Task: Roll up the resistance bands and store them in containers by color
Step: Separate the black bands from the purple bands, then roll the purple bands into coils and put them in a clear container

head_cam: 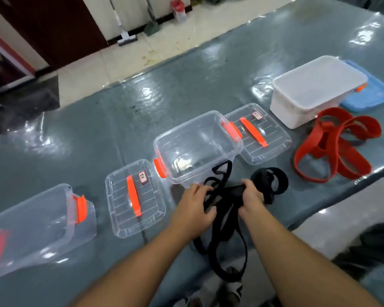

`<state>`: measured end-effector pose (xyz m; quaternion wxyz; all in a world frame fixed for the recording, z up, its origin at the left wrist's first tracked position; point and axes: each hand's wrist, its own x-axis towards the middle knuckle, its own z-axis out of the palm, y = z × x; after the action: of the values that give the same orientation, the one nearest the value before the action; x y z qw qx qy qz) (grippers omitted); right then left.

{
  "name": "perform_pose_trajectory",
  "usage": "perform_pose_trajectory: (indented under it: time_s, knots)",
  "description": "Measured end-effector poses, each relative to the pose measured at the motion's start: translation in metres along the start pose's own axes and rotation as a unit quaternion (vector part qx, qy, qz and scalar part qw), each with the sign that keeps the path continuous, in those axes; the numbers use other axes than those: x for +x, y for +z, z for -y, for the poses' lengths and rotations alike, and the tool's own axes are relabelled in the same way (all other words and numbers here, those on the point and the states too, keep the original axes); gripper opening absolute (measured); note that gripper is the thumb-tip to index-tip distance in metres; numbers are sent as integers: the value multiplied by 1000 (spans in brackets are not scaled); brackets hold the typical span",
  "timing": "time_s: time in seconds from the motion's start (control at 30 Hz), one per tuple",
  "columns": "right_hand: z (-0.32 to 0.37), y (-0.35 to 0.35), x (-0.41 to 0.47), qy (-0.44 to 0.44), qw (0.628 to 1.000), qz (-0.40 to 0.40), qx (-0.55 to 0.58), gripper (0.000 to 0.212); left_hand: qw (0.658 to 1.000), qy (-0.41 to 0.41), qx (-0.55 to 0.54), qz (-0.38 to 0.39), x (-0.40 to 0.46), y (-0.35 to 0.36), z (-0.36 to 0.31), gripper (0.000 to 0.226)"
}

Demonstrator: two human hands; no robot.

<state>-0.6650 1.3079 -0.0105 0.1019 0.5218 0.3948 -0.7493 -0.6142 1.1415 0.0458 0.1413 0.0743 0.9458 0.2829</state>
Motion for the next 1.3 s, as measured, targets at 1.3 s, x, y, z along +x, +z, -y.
perform_pose_trajectory:
  time_s: [1.3]
  knots:
    - [-42,-64,-6,-73,710,164,-681,27,926,54,311,209,-79,54,69,47]
